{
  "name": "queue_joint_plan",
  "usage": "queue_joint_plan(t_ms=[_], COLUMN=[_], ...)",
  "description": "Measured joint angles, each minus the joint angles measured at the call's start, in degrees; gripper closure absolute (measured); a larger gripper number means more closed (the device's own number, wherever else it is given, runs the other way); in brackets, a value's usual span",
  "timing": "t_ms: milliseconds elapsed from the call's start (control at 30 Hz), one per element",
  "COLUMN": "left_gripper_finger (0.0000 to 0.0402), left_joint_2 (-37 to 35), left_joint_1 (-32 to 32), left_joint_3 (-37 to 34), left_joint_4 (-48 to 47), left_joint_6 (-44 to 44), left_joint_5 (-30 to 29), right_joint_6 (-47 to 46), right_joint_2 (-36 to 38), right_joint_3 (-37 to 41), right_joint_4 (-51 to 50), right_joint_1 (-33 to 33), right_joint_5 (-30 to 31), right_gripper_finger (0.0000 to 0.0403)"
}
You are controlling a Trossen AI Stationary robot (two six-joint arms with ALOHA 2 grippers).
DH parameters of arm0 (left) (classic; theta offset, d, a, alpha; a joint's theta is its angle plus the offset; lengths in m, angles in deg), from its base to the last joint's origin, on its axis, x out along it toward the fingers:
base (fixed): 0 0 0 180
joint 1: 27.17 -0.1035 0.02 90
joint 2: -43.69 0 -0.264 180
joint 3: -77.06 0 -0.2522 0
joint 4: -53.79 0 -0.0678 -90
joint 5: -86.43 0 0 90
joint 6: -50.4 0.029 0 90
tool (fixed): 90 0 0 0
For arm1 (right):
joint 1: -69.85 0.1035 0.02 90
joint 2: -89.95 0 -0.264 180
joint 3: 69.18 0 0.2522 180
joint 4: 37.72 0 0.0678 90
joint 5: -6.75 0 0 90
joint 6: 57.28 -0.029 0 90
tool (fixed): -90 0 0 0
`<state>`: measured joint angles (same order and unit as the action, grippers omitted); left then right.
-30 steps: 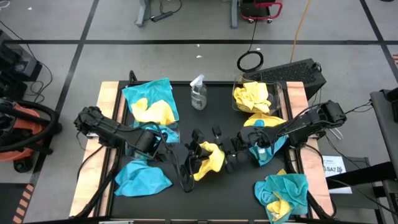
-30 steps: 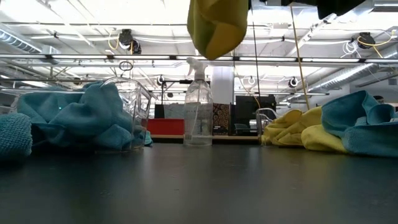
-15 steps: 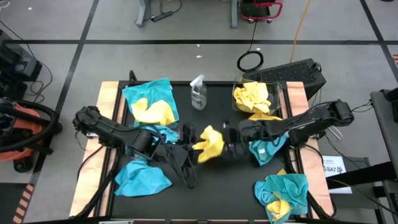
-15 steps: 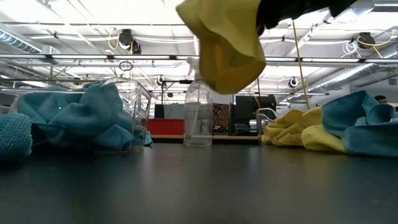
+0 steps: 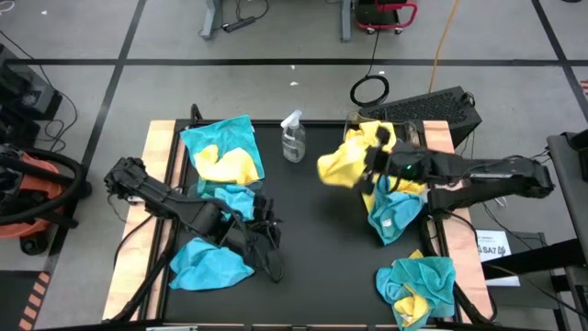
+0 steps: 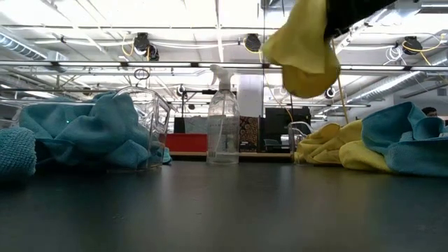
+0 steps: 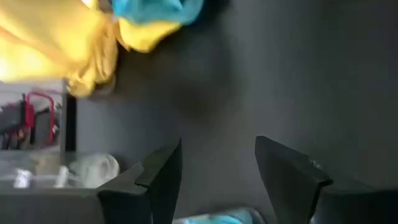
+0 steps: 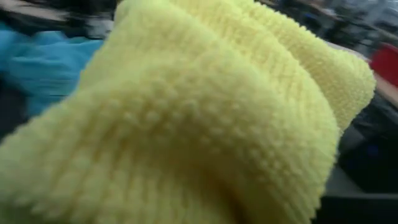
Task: Sort microfiber towel by color & place in baskets
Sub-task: Put the yellow towel into the top transparent bin
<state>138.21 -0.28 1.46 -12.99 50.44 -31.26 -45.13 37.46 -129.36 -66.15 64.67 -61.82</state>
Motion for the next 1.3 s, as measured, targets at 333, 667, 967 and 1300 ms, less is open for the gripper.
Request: queue_joint_plan(t_ms=[333,667,967,1300], left_gripper_finger=[0.0193,0.0193,0.0193,0.0193], left_joint_2=[-0.07,-0.04,-0.04,-0.04], left_joint_1=[4.93,7.93,9.37,10.1], left_joint_3=[-9.1,-13.88,-14.52,-14.52], left_joint_4=[10.8,20.16,21.43,21.25], left_joint_6=[-6.26,-7.27,-7.29,-8.69], left_joint_5=[0.49,0.57,0.6,0.64], right_joint_6=[5.0,7.0,6.36,3.29], right_joint_2=[6.46,0.17,-9.81,-19.24], right_joint_3=[0.0,0.0,0.0,0.0], right_joint_4=[-7.98,-10.59,-10.35,-9.94], right_joint_1=[-15.37,-30.51,-38.49,-41.06], right_joint_5=[2.91,2.25,-5.32,-13.51], right_gripper_finger=[0.0395,0.0395,0.0395,0.0395])
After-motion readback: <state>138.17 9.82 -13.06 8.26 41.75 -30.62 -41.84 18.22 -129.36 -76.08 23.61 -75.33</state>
